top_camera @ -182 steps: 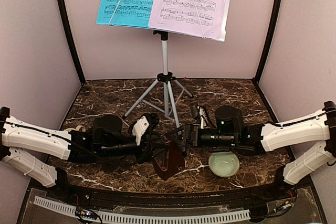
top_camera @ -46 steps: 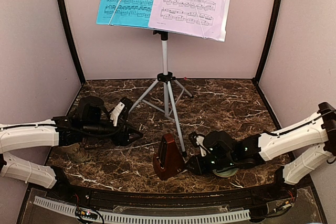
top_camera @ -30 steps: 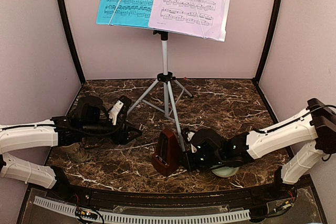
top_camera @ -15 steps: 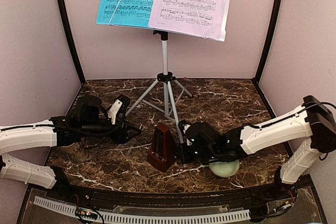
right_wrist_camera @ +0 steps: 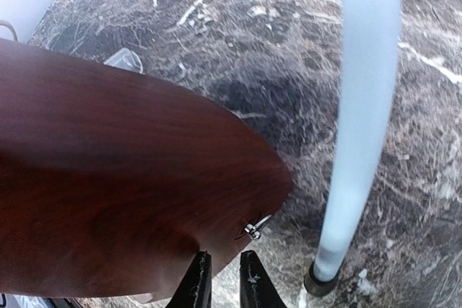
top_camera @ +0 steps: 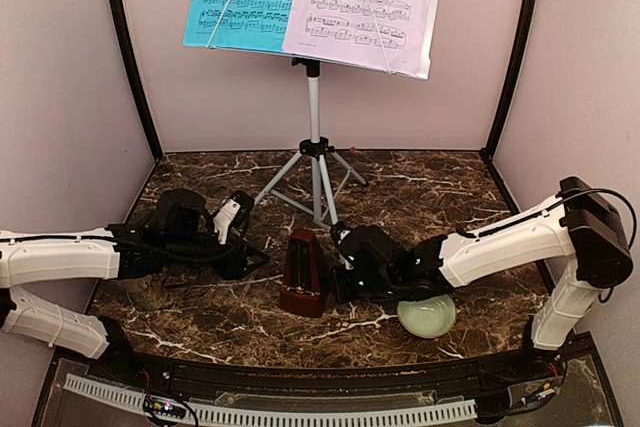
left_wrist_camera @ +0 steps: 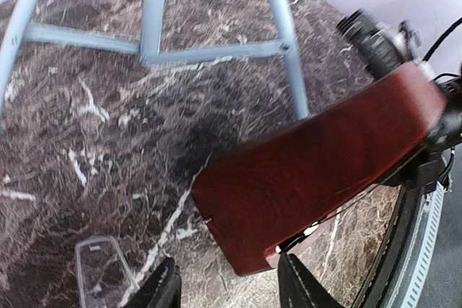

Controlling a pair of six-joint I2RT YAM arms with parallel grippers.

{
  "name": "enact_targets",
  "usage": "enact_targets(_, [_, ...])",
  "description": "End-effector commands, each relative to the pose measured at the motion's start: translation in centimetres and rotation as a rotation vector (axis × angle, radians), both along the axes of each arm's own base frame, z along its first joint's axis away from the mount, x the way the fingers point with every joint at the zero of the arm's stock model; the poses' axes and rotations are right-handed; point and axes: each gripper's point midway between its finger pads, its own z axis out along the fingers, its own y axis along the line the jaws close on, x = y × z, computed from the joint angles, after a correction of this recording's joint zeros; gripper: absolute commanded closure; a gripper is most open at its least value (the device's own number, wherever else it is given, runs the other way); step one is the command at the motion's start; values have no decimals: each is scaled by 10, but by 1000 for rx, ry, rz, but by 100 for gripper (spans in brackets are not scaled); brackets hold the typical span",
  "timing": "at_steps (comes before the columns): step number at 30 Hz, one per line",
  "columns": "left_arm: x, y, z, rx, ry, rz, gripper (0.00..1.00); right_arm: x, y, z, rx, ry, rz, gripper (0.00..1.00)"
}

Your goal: Set up the instrument practice props

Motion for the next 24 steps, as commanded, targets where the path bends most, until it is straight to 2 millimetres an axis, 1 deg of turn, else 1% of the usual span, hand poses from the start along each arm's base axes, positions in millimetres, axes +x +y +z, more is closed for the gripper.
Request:
enact_targets(1, [-1,4,-17,25,36,30,52,13,19,29,73,-67,8,84])
enact_targets(5, [-2,1,-12,-20,19,22,52,11,19,50,121,-103,32,82])
enact_targets(6, [-2,1,-14,-23,21,23,53,10,18,55,138,-110,43,81])
enact_targets(7, [-2,0,-16,-25,27,23,53,7,17,55,145,-111,53,79])
enact_targets(8, [-2,0,-21,-18,41,24,53,6,16,67,178,-122,58,77])
enact_targets(10, [-2,0,-33,3,75,33,55,0,13,71,196,-121,73,73])
enact_targets(13, [-1,4,-46,27,102,62,58,-6,6,76,207,-116,83,67])
enact_targets(18, [-3,10,-67,77,132,81,62,-20,-1,76,227,-101,109,53])
enact_targets(20, [-8,6,-74,86,150,56,63,-27,-2,76,232,-100,124,45])
enact_targets(24, [-20,-10,-81,66,183,-9,66,-35,-2,74,238,-102,141,31])
